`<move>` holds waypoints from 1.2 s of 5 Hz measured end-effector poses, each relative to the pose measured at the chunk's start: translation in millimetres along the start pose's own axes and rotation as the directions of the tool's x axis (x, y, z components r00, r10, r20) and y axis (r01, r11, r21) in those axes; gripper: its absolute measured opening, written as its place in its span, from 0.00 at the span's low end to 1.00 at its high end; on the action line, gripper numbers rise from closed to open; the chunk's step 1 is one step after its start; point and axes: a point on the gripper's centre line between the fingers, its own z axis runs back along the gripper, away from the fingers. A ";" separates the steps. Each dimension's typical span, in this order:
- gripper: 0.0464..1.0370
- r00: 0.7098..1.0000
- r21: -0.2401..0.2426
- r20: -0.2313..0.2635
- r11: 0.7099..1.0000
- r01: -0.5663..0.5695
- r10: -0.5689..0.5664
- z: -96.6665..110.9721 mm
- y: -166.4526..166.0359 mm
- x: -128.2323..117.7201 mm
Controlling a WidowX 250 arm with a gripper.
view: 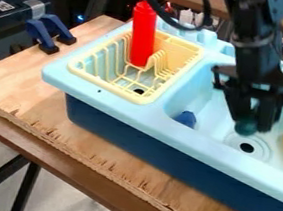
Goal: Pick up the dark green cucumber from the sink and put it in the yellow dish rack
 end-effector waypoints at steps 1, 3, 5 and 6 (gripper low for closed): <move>0.47 0.999 0.015 -0.001 0.999 0.037 -0.037 22.1 0.7 -3.5; 0.47 0.992 0.210 -0.122 0.977 0.037 -0.012 66.9 54.9 -15.5; 0.47 0.987 0.282 -0.106 0.956 -0.083 0.117 92.2 103.0 -19.2; 0.47 0.984 0.280 -0.092 0.953 -0.120 0.151 92.5 122.3 -22.4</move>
